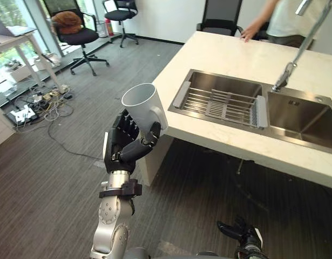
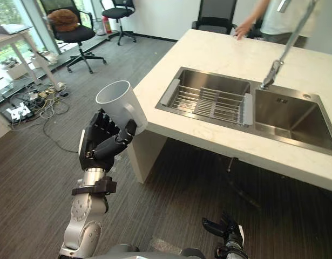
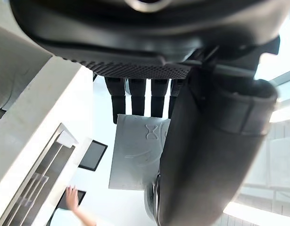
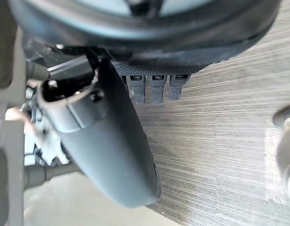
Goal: Walk over to the sink, pick up the cup, carry it to the dishwasher, place the cup inside the dishwasher, then close the dishwasher door
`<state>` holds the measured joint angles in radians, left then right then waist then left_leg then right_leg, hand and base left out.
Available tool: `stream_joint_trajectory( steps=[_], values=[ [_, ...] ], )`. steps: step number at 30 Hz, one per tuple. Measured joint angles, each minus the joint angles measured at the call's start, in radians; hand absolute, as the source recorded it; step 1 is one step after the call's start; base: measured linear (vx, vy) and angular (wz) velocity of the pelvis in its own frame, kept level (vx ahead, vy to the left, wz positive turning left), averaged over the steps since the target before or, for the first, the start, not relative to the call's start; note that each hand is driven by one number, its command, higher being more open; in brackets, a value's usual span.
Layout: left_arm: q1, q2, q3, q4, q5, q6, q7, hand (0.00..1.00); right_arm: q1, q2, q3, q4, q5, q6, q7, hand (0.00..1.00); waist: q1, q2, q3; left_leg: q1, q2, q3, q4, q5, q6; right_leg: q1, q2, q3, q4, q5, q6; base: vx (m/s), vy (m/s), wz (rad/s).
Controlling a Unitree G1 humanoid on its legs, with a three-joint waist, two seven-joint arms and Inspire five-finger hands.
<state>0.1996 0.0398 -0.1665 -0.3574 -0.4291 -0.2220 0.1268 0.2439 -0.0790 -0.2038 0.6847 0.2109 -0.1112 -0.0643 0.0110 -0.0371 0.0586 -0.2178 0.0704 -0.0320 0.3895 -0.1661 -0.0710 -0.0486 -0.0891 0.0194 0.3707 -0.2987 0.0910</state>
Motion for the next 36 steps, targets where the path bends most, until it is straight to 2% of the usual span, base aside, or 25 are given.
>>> stream_joint_trajectory(
  steps=[2, 4, 5, 6, 7, 10, 11, 12, 13, 15, 16, 17, 19, 21, 22, 23, 24, 25, 27, 30, 36],
  values=[
    [-0.001, -0.017, 0.000, -0.011, 0.000, 0.000, 0.000, 0.30, -0.011, -0.002, -0.004, -0.010, 0.000, -0.008, -0.004, 0.90, -0.001, -0.004, -0.001, -0.036, -0.003, 0.018, -0.019, 0.055, -0.005, 0.003, -0.012, -0.063, -0.019, 0.009, -0.008, -0.01, -0.072, 1.06],
    [0.000, -0.019, -0.005, -0.007, -0.001, 0.000, 0.001, 0.30, -0.023, -0.003, -0.014, -0.008, 0.000, -0.009, -0.014, 0.90, -0.002, -0.008, 0.001, -0.038, 0.013, 0.165, -0.069, 0.112, 0.037, 0.031, -0.032, -0.133, -0.053, 0.019, -0.010, -0.02, -0.028, 1.07],
    [0.001, -0.017, -0.005, -0.006, -0.001, -0.001, 0.001, 0.30, -0.031, -0.002, -0.019, -0.002, -0.001, -0.009, -0.020, 0.90, 0.003, -0.010, 0.004, -0.035, 0.039, 0.294, -0.080, 0.123, 0.067, 0.050, -0.034, -0.165, -0.076, 0.027, -0.013, -0.02, -0.010, 0.78],
    [0.003, -0.016, 0.000, -0.003, -0.001, -0.004, 0.001, 0.30, -0.045, -0.003, -0.018, 0.004, -0.001, -0.009, -0.021, 0.90, 0.001, -0.010, 0.009, -0.036, 0.085, 0.413, -0.042, 0.095, 0.092, 0.070, -0.029, -0.192, -0.095, 0.031, -0.014, -0.02, -0.012, 0.67],
    [0.003, -0.017, 0.000, 0.000, -0.001, -0.004, 0.001, 0.30, -0.051, -0.006, -0.018, 0.004, -0.001, -0.010, -0.023, 0.90, 0.000, 0.000, 0.007, -0.036, 0.097, 0.434, -0.027, 0.090, 0.090, 0.078, -0.028, -0.202, -0.097, 0.031, -0.014, 0.00, 0.016, 0.39],
    [0.018, -0.012, 0.004, 0.007, -0.002, -0.005, -0.002, 0.30, -0.105, -0.013, -0.015, 0.034, -0.008, -0.010, -0.028, 0.90, 0.004, -0.001, 0.016, -0.041, 0.072, 0.439, -0.012, 0.055, 0.098, 0.084, -0.050, -0.205, -0.093, 0.019, -0.009, 0.00, 0.100, 0.13],
    [0.019, -0.009, 0.006, 0.008, -0.002, -0.003, -0.006, 0.30, -0.115, -0.012, -0.015, 0.038, -0.009, -0.010, -0.031, 0.90, 0.000, -0.018, 0.033, -0.044, 0.055, 0.438, 0.012, 0.027, 0.098, 0.086, -0.075, -0.220, -0.076, -0.009, -0.006, 0.04, 0.172, 0.37],
    [0.021, -0.009, 0.002, 0.012, -0.002, 0.002, -0.011, 0.30, -0.111, -0.013, -0.021, 0.047, -0.011, -0.008, -0.031, 0.90, -0.010, -0.017, 0.040, -0.034, 0.053, 0.452, 0.064, -0.021, 0.106, 0.096, -0.099, -0.237, -0.022, -0.017, 0.013, 0.09, 0.179, 0.48],
    [0.024, -0.018, 0.002, 0.016, -0.002, 0.003, -0.013, 0.30, -0.112, -0.018, -0.022, 0.048, -0.016, -0.004, -0.031, 0.90, -0.013, -0.007, 0.056, -0.034, 0.059, 0.441, 0.092, -0.046, 0.116, 0.065, -0.108, -0.230, 0.105, -0.023, 0.007, 0.09, 0.159, 0.47],
    [0.029, -0.011, -0.004, 0.016, -0.002, 0.008, -0.014, 0.30, -0.099, -0.010, -0.021, 0.048, -0.017, 0.003, -0.032, 0.90, -0.014, -0.013, 0.063, -0.012, 0.035, 0.416, 0.101, -0.072, 0.127, -0.020, -0.131, -0.173, 0.332, 0.023, -0.033, 0.12, 0.150, 0.52],
    [0.029, 0.004, -0.016, 0.013, -0.001, 0.012, -0.015, 0.30, -0.088, 0.000, -0.021, 0.046, -0.018, 0.009, -0.031, 0.90, -0.025, -0.010, 0.065, 0.006, 0.020, 0.374, 0.098, -0.081, 0.141, -0.082, -0.113, -0.103, 0.458, 0.037, -0.044, 0.27, 0.166, 0.95],
    [0.028, 0.010, -0.016, 0.012, -0.001, 0.012, -0.016, 0.30, -0.073, 0.012, -0.020, 0.028, -0.018, 0.012, -0.030, 0.90, -0.030, -0.007, 0.067, 0.018, 0.008, 0.334, 0.095, -0.087, 0.148, -0.110, -0.071, -0.043, 0.483, -0.001, -0.042, 0.30, 0.133, 0.99],
    [0.026, 0.012, -0.015, 0.009, -0.001, 0.011, -0.016, 0.30, -0.053, 0.027, -0.006, -0.013, -0.018, 0.012, -0.030, 0.90, -0.026, -0.009, 0.066, 0.041, -0.018, 0.282, 0.084, -0.085, 0.148, -0.150, -0.019, 0.046, 0.442, -0.035, -0.033, 0.23, 0.047, 1.02],
    [0.020, 0.012, -0.018, 0.005, -0.001, 0.011, -0.016, 0.30, -0.029, 0.038, -0.001, -0.061, -0.018, 0.011, -0.023, 0.90, -0.033, -0.012, 0.060, 0.058, -0.057, 0.208, 0.073, -0.084, 0.150, -0.165, 0.038, 0.163, 0.333, -0.049, -0.020, 0.20, -0.007, 1.27],
    [0.020, 0.012, -0.017, 0.001, -0.002, 0.011, -0.016, 0.30, -0.024, 0.040, -0.001, -0.070, -0.017, 0.011, -0.023, 0.90, -0.033, -0.017, 0.057, 0.060, -0.069, 0.192, 0.069, -0.084, 0.150, -0.165, 0.045, 0.195, 0.289, -0.045, -0.014, 0.22, -0.084, 1.33],
    [0.020, 0.014, -0.016, -0.008, -0.003, 0.004, -0.016, 0.30, -0.016, 0.042, 0.000, -0.078, -0.016, 0.011, -0.022, 0.90, -0.024, -0.041, 0.039, 0.067, -0.095, 0.174, 0.065, -0.086, 0.148, -0.161, 0.028, 0.203, 0.179, 0.007, -0.002, 0.29, -0.156, 1.17],
    [0.021, 0.013, -0.009, -0.018, -0.004, 0.000, -0.015, 0.30, -0.014, 0.043, 0.005, -0.082, -0.016, 0.011, -0.022, 0.90, -0.010, -0.055, 0.031, 0.064, -0.102, 0.176, 0.075, -0.093, 0.138, -0.157, 0.017, 0.190, 0.121, 0.059, 0.002, 0.31, -0.193, 1.04],
    [0.022, 0.009, -0.006, -0.021, -0.004, -0.002, -0.015, 0.30, -0.012, 0.041, 0.006, -0.083, -0.016, 0.012, -0.022, 0.90, -0.004, -0.053, 0.028, 0.060, -0.097, 0.173, 0.089, -0.098, 0.130, -0.145, 0.017, 0.183, 0.109, 0.051, 0.016, 0.25, -0.195, 0.62],
    [0.058, -0.028, 0.007, -0.037, -0.006, -0.012, -0.016, 0.30, -0.020, 0.039, 0.019, -0.109, -0.017, 0.011, -0.019, 0.90, 0.023, -0.016, -0.002, 0.055, -0.040, 0.143, 0.098, -0.115, 0.095, -0.087, 0.058, 0.128, 0.013, 0.076, -0.013, 0.22, -0.163, 0.38],
    [0.083, -0.049, 0.014, -0.037, -0.014, -0.012, -0.020, 0.30, -0.028, 0.037, 0.017, -0.114, -0.017, 0.008, -0.020, 0.90, 0.029, -0.016, -0.008, 0.082, -0.026, 0.113, 0.050, -0.112, 0.079, -0.040, 0.072, 0.093, -0.048, 0.089, -0.031, 0.16, -0.138, 0.26],
    [0.139, -0.051, 0.037, 0.025, -0.022, -0.007, -0.019, 0.30, 0.000, 0.040, 0.066, -0.067, -0.017, 0.008, -0.021, 0.90, 0.034, -0.026, -0.016, 0.134, -0.032, 0.074, -0.056, -0.064, 0.057, 0.032, 0.069, 0.055, -0.156, 0.123, -0.048, 0.10, -0.071, 0.20]
  ],
)
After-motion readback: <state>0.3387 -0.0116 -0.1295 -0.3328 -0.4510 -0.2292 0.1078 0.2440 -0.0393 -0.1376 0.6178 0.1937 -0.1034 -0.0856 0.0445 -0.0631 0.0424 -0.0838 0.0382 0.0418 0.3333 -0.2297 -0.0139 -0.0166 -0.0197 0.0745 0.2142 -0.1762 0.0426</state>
